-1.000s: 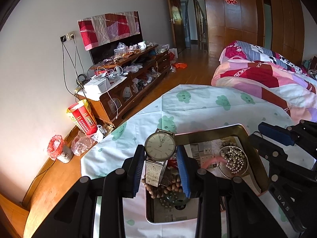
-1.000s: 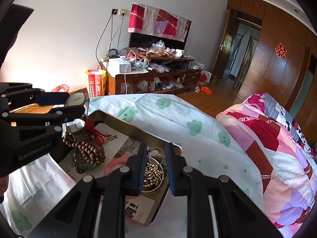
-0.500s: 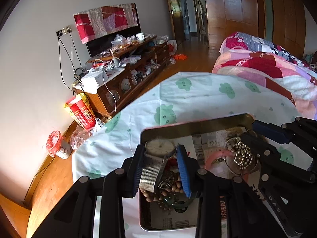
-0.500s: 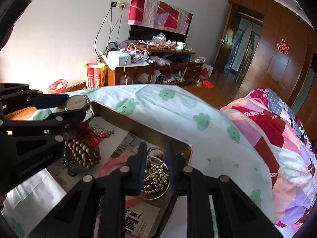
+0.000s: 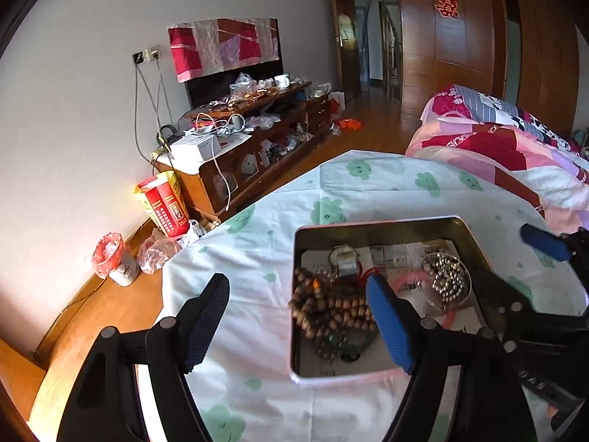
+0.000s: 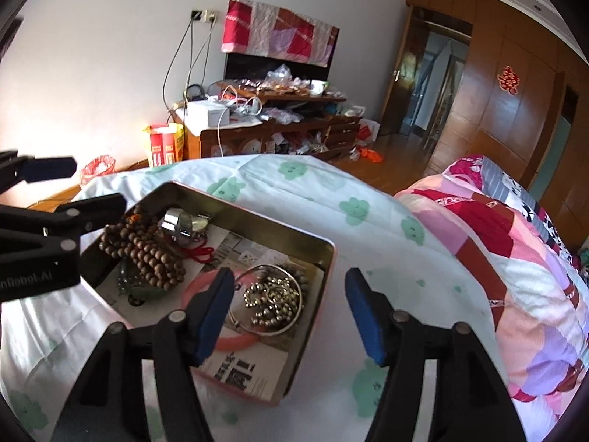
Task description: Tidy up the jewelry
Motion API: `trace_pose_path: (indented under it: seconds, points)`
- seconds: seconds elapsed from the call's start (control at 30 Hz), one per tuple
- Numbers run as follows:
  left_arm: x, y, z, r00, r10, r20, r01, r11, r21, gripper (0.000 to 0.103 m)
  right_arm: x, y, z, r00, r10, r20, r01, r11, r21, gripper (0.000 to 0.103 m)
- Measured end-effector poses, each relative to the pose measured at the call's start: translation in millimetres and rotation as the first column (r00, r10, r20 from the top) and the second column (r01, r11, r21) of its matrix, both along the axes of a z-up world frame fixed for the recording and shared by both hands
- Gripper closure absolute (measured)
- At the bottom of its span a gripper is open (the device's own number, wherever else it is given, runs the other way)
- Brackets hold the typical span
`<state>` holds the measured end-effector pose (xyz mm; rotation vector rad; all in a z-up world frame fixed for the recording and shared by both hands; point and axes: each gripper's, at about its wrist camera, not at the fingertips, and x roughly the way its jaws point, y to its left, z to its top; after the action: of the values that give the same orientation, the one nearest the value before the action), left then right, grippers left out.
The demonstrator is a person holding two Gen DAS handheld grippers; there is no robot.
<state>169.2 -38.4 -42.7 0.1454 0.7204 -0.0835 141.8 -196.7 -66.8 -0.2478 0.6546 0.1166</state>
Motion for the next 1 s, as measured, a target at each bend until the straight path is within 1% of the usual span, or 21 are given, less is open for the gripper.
trace_pose_path:
  seconds: [0.03, 0.07, 0.3, 0.93, 1.0]
  points:
    - [-4, 3, -1, 1.0, 0.004, -0.001, -0.004, 1.0, 0.001, 0.026, -5, -1, 2, 1.0, -0.008, 0.011, 0.008, 1.0, -0.002, 0.032]
    - [-7, 4, -2, 1.0, 0.006, -0.002, -0.006, 1.0, -0.001, 0.026, -8, -1, 3, 1.0, -0.009, 0.016, 0.009, 1.0, 0.0, 0.032]
    - [-17, 14, -7, 1.0, 0.021, -0.019, -0.021, 1.0, -0.005, 0.026, -21, 1, 8, 0.999, -0.009, 0.035, 0.009, 1.0, -0.009, 0.031]
    - [-21, 15, -6, 1.0, 0.018, -0.013, -0.018, 1.0, 0.0, 0.026, -25, 1, 7, 0.999, -0.01, 0.043, 0.01, 1.0, -0.016, 0.029]
    - [-21, 15, -5, 1.0, 0.018, -0.012, -0.018, 1.0, 0.002, 0.026, -25, 1, 8, 0.999, -0.009, 0.044, 0.01, 1.0, -0.02, 0.028]
